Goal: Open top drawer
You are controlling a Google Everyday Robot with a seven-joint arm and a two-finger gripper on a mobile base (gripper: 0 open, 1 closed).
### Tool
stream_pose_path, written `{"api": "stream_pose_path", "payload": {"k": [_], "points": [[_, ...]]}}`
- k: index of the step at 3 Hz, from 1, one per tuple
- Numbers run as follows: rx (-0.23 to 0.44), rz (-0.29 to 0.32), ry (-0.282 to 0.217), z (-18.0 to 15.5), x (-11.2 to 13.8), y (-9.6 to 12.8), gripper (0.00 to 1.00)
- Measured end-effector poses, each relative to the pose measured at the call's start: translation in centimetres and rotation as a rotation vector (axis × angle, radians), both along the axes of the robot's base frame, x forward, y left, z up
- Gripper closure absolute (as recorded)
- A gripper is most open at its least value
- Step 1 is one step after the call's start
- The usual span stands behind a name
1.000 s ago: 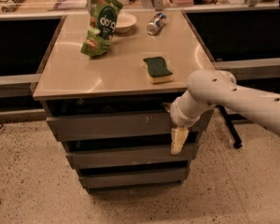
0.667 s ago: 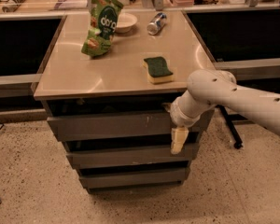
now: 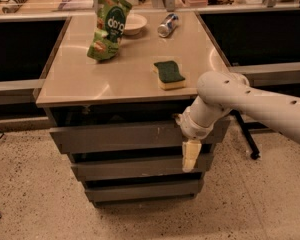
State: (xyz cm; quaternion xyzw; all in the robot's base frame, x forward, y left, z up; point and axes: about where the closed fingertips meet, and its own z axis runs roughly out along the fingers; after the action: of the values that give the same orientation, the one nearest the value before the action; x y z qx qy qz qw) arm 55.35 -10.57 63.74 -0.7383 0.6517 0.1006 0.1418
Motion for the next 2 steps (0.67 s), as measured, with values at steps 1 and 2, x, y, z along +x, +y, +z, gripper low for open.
{"api": "stream_pose_path", "payload": {"k": [1,2], "points": [[0.001,-0.014,0.078,-0.1,-2.3,0.0,0.0],[0.008,-0.031,0.124,0.1,-3.9,-0.1,0.0]]}}
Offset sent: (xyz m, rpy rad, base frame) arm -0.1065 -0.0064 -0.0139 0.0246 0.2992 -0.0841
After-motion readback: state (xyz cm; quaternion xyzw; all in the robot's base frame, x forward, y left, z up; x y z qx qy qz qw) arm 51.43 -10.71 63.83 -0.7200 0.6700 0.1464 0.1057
